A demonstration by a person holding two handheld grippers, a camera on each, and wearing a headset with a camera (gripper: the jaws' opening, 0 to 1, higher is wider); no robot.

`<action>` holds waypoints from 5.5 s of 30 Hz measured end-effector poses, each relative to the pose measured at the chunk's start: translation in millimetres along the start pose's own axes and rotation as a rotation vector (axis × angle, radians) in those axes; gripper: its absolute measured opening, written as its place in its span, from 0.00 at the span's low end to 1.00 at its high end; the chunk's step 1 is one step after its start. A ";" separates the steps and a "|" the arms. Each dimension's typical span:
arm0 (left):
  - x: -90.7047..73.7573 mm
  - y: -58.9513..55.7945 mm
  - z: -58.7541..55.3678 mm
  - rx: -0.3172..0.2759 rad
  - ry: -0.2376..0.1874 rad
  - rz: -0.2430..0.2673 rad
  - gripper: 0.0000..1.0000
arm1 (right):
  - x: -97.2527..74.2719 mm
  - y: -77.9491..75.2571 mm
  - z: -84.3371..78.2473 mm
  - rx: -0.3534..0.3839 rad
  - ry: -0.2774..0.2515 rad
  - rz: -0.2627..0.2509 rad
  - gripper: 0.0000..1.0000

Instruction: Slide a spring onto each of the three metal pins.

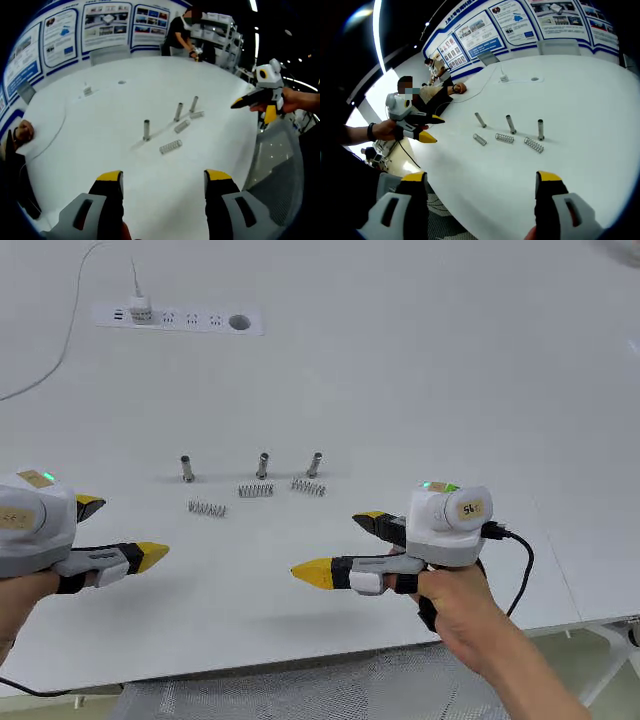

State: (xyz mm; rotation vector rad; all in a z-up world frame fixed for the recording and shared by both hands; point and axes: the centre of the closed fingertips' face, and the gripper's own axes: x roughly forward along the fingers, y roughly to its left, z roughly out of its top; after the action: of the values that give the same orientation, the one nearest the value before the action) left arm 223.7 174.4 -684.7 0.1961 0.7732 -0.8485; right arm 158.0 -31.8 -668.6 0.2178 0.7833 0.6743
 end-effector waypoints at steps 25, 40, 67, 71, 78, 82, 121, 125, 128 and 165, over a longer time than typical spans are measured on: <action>23.0 -28.8 2.5 0.172 0.080 -0.097 0.72 | -4.7 -1.1 -2.7 0.014 -0.012 -0.016 0.90; 39.4 -36.1 2.3 0.214 0.108 -0.143 0.71 | -5.0 -2.8 -3.8 0.021 -0.011 -0.017 0.90; 77.0 -44.8 -2.3 0.251 0.149 -0.202 0.68 | -4.9 -3.4 -8.0 0.029 -0.006 -0.017 0.90; 86.6 -46.0 -2.6 0.261 0.161 -0.212 0.67 | -4.5 -3.7 -9.4 0.031 -0.003 -0.016 0.90; 98.2 -45.3 -1.5 0.277 0.170 -0.217 0.66 | -4.7 -4.2 -9.9 0.035 -0.004 -0.017 0.90; 102.6 -44.0 -1.1 0.283 0.172 -0.219 0.65 | -5.3 -5.5 -11.3 0.041 -0.004 -0.020 0.90; 97.8 -42.3 -21.7 0.437 0.226 -0.169 0.11 | -4.3 -1.2 -12.2 0.041 0.000 -0.011 0.90; 93.4 -40.6 -24.6 0.419 0.235 -0.152 0.11 | -3.6 2.0 -9.2 0.045 -0.005 0.000 0.90; 89.1 -42.4 -26.2 0.396 0.232 -0.157 0.11 | -4.1 2.2 -7.5 0.044 -0.011 -0.001 0.90; 30.0 -65.3 9.4 0.245 0.053 -0.165 0.10 | 11.5 23.6 -7.0 0.016 0.023 0.070 0.88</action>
State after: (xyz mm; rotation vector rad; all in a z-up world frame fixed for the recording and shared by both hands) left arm 193.0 108.9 -689.5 0.3773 0.7407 -1.0983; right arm 147.6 -6.8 -670.2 0.2537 0.8067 0.7380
